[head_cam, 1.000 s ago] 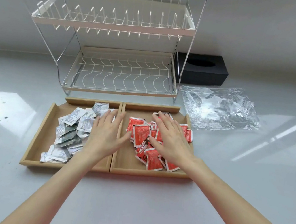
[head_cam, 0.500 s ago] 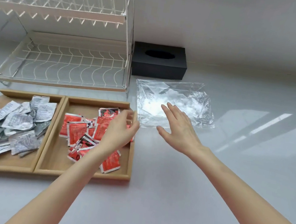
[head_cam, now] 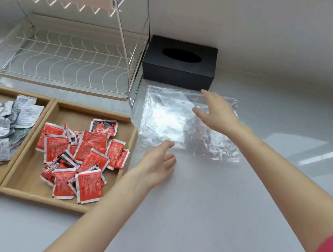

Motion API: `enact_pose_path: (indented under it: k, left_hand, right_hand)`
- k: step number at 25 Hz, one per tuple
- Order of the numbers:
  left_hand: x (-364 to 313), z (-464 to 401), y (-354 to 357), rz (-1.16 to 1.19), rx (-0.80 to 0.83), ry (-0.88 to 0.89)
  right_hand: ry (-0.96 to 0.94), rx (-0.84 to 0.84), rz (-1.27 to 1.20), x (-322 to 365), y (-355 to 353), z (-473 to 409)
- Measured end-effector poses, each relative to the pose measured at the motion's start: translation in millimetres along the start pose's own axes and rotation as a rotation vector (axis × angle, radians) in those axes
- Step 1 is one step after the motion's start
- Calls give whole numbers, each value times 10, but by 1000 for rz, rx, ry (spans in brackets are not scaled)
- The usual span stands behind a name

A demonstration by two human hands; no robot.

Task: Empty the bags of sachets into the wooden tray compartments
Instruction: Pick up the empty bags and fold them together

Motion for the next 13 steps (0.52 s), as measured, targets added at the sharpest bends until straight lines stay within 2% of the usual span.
enact_pose_path:
  k: [6, 13]
  left_hand:
    - [-91, -289, 157, 191, -38, 25]
    - [-173, -402, 192, 230, -83, 58]
  right_hand:
    - [-13, 147, 86, -208, 111, -580]
    - [-35, 169, 189, -313, 258, -672]
Point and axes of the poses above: each hand's wrist, its own z-axis away from the middle knuckle, its own y-axis out of the palm, x = y × z, the point moved 3 cm from there along -z, towards the middle knuckle, and after that the axes turned 6 degrees about z, right-handed, at the moved point
